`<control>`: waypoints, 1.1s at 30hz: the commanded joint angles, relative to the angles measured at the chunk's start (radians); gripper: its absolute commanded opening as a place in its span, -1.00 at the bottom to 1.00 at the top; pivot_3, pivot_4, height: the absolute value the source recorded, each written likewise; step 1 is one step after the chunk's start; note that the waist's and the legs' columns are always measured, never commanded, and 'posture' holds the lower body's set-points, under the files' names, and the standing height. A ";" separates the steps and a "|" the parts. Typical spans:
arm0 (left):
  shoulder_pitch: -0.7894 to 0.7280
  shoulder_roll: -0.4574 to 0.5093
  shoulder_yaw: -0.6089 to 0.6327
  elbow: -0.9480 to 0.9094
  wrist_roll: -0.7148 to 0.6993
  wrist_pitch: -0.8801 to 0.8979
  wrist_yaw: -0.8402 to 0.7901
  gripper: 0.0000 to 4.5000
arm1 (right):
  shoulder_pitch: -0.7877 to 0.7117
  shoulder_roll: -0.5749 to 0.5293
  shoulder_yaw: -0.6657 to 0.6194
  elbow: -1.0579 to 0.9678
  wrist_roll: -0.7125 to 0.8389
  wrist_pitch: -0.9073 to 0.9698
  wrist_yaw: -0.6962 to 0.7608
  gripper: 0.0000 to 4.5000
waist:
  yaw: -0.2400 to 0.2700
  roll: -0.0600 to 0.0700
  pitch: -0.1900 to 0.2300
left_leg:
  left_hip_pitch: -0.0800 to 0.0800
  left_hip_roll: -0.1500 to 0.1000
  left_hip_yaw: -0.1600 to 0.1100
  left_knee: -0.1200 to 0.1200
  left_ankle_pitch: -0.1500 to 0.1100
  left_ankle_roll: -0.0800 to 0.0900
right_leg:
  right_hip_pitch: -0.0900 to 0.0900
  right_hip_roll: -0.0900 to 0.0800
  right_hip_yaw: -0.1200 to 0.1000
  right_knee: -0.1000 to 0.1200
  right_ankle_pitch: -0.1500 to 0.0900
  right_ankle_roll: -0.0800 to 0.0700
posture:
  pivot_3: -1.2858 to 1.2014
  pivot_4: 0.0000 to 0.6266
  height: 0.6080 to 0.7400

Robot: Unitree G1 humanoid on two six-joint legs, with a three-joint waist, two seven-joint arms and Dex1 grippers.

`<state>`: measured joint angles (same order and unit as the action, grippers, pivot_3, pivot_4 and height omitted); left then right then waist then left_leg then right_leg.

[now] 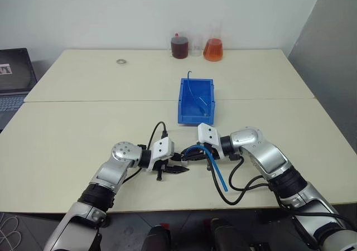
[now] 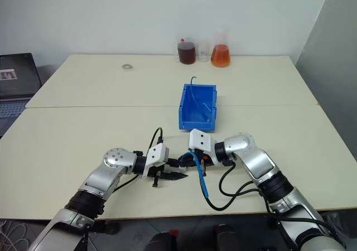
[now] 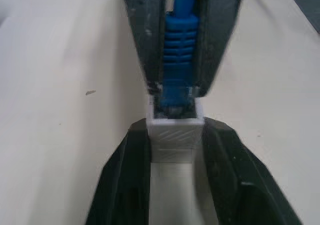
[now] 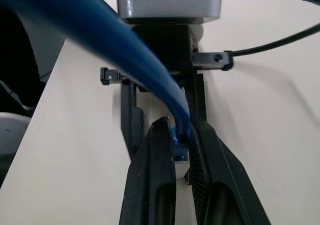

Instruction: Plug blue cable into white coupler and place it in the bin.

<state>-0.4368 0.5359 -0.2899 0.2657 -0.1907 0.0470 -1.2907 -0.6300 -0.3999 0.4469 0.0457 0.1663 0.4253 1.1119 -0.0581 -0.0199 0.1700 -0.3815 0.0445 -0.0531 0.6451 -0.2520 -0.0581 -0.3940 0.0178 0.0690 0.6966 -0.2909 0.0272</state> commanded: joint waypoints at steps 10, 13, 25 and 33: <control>0.109 0.166 0.337 -0.475 -0.284 0.446 0.186 0.98 | -0.117 0.038 -0.334 -0.160 0.279 0.550 -0.180 -0.94 | 0.000 -0.002 0.011 | -0.003 0.001 -0.001 0.000 0.000 0.000 | -0.002 0.000 -0.001 0.000 0.000 0.000 | 0.03 -0.52 1.00; 0.101 0.123 0.402 -0.560 -0.323 0.533 0.334 0.98 | -0.252 0.053 -0.419 -0.020 0.283 0.644 -0.277 -0.94 | 0.001 -0.002 0.013 | -0.008 0.001 -0.001 0.001 0.000 0.000 | -0.007 -0.001 0.000 0.001 0.000 0.000 | 0.03 -0.52 1.00; 0.155 -0.053 0.398 -0.669 -0.276 0.581 0.684 1.00 | -0.698 0.124 -0.496 0.916 0.102 0.257 -0.463 -0.61 | 0.001 -0.002 0.013 | -0.017 0.000 0.001 -0.001 0.000 0.000 | -0.016 -0.002 0.001 -0.001 0.003 -0.006 | 0.03 -0.52 1.00; 0.169 -0.067 0.409 -0.686 -0.285 0.578 0.732 1.00 | -0.754 0.146 -0.502 1.033 0.078 0.178 -0.437 0.26 | 0.001 -0.001 0.013 | -0.018 -0.001 0.002 -0.001 0.000 -0.001 | -0.017 -0.003 0.001 -0.001 0.003 -0.006 | 0.03 -0.52 1.00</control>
<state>-0.2646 0.4696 0.1001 -0.3779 -0.4626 0.6429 -0.5625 -1.3402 -0.2502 -0.0357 1.0783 0.2531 0.6315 0.6576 -0.0571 -0.0213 0.1835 -0.3994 0.0437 -0.0513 0.6445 -0.2520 -0.0588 -0.4106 0.0149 0.0696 0.6960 -0.2876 0.0215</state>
